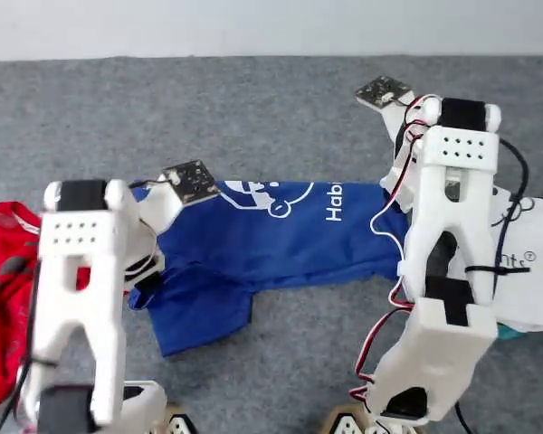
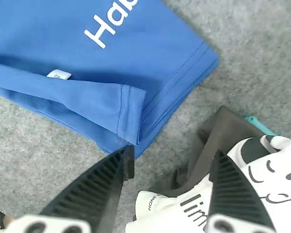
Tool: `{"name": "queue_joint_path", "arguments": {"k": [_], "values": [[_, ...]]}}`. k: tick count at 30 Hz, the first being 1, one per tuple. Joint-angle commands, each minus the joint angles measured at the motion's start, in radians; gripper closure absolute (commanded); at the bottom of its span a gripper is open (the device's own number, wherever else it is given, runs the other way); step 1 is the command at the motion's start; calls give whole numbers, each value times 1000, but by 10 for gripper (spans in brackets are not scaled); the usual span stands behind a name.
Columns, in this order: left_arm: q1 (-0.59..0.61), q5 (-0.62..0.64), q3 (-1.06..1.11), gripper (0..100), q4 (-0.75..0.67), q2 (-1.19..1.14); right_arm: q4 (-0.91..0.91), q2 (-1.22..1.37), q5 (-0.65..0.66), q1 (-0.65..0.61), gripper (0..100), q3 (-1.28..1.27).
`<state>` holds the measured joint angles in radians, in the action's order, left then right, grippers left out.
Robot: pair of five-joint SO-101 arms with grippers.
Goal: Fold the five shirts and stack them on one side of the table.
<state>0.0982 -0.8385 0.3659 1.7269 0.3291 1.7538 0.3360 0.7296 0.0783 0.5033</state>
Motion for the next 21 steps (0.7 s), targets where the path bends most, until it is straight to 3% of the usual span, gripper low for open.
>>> {"name": "queue_joint_path", "arguments": {"k": [1,8,14,18,21], "values": [[0,15,-1,827,6,107,33,-51,-14,-1,746,3],[-18,242,67,915,-304,46,-59,81,-15,-120,946,6],[-61,330,85,983,-466,-192,-70,134,-97,-185,954,6],[-72,342,47,983,-480,-351,-33,133,-129,-177,954,6],[-126,328,41,984,-374,-428,16,133,-130,-177,954,6]]}}
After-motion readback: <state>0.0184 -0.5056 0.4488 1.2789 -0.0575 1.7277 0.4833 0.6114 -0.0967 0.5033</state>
